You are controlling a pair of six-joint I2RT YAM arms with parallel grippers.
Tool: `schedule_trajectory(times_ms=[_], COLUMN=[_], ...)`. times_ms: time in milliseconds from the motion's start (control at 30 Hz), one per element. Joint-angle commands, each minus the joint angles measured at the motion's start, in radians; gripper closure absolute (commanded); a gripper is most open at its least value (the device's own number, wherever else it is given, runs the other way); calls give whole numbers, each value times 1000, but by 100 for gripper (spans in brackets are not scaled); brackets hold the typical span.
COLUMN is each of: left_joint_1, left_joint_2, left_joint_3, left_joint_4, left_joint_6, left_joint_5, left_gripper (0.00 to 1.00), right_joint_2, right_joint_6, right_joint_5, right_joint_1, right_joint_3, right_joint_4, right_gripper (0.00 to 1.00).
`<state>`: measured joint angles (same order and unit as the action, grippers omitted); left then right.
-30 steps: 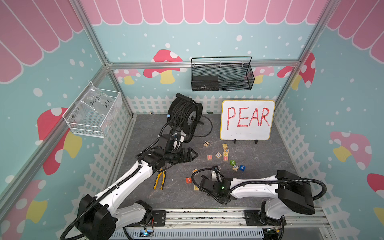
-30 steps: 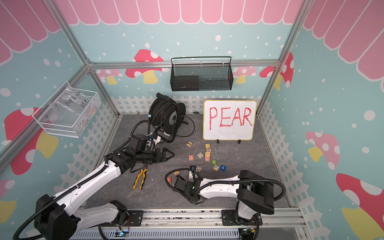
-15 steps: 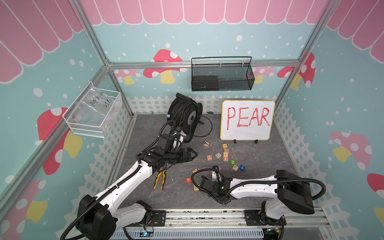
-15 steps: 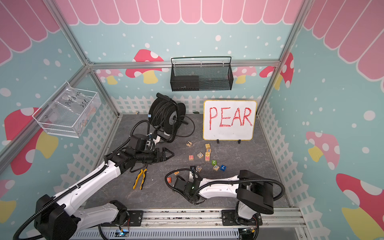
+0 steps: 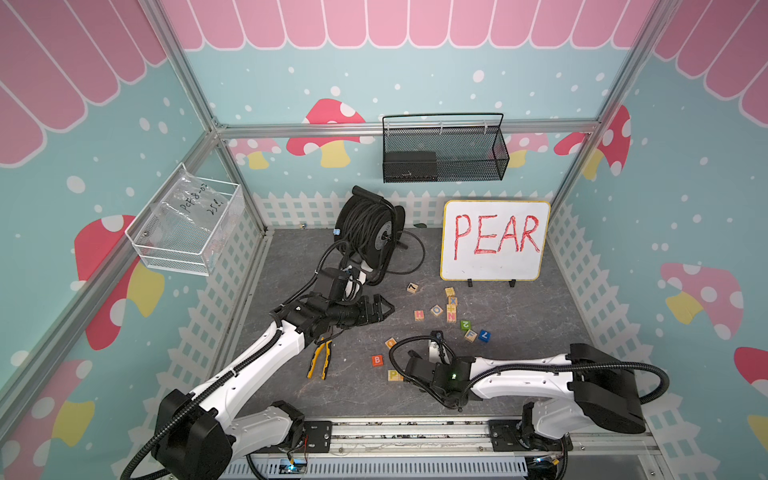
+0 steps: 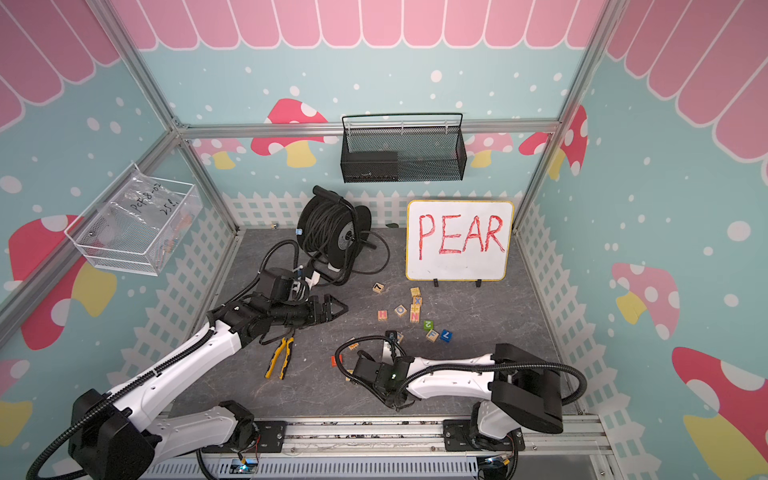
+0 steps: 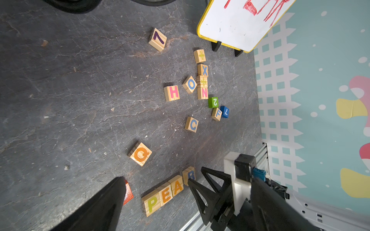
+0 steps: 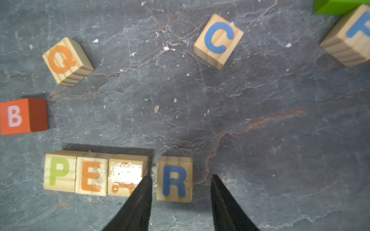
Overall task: Spell the uppercase word “pear” with letter blocks
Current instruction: Place the letter block at the center of the board, then move the letter block to the center of the board.
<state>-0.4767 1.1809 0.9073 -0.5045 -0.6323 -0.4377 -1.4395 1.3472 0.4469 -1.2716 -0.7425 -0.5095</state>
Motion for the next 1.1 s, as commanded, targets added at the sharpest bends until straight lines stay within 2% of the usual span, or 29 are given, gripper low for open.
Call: schedule_trajectory(times_ms=[0,133,467,733,1067], left_joint_1=[10,10,10,11,13], left_joint_2=[6,11,32,35,40], left_joint_3=[-14,-15,-15,-18,-15], left_joint_4=[-3,-2,5,8,6], left_joint_6=[-7,-8,-14,-13,-13], left_joint_5=[-5,-8,-18,-10,-13], left_gripper=[1,1,1,1,1], right_joint_2=[68,123,132,131,72], right_joint_6=[55,104,141,12,-48], right_joint_5=[56,66,31,43,4], right_joint_1=[-10,-4,25,69,80], right_joint_3=[38,81,155,169,142], right_joint_4=[-56,-115,-152,-22,10], right_gripper=[43,33,23,21,22])
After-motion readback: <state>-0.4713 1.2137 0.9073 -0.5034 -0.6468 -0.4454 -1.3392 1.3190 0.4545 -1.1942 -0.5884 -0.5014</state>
